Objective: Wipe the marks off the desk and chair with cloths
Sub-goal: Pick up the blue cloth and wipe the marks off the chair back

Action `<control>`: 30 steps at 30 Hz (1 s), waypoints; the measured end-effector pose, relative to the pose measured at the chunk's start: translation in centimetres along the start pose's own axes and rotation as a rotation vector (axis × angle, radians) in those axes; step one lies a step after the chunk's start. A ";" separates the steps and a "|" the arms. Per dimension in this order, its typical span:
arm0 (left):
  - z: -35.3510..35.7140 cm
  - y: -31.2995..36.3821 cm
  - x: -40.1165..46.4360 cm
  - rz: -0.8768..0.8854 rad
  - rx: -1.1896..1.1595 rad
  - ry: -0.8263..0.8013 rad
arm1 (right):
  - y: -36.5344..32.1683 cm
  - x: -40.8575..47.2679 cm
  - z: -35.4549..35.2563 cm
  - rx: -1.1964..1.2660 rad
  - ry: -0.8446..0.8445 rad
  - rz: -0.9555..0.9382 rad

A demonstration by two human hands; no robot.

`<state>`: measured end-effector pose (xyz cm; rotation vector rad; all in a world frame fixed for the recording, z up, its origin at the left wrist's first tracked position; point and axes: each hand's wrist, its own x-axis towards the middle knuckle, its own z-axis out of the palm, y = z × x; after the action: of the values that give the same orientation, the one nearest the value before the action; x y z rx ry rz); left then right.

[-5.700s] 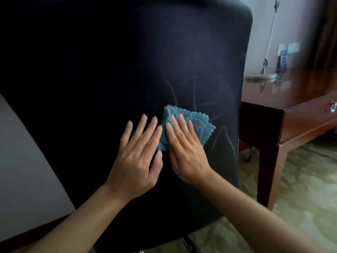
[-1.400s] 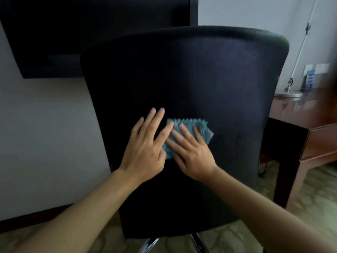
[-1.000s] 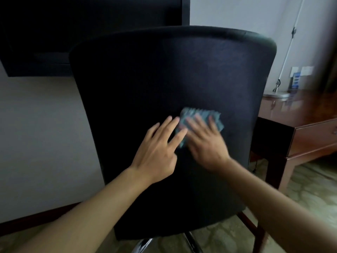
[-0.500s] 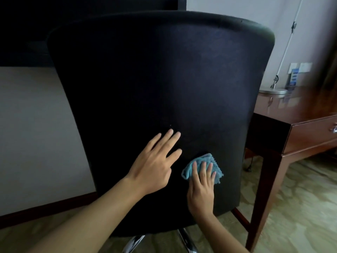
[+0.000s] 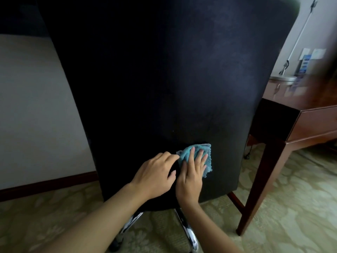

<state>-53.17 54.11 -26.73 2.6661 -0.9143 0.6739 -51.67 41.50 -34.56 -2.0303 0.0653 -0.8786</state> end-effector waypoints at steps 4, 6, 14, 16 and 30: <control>1.4 0.0 -0.5 -0.289 -0.379 0.009 | -2.0 -2.3 1.0 0.191 -0.004 0.116; 1.2 -0.4 -0.6 -0.390 -0.567 0.046 | -2.7 -3.2 1.2 0.243 -0.028 0.129; 0.1 -1.2 -0.3 -0.428 -0.669 0.008 | -4.5 -4.2 0.3 0.275 -0.089 0.162; -0.1 -1.3 -0.1 -0.491 -0.702 -0.019 | -4.8 -4.1 0.0 0.252 -0.109 0.185; -20.2 7.6 7.5 -1.072 -1.189 -0.158 | -22.0 5.8 -16.6 -0.004 -0.357 0.422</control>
<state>-59.70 51.76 -4.96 1.6648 0.2033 -0.2934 -63.46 40.71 -8.98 -2.0421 0.2851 -0.2493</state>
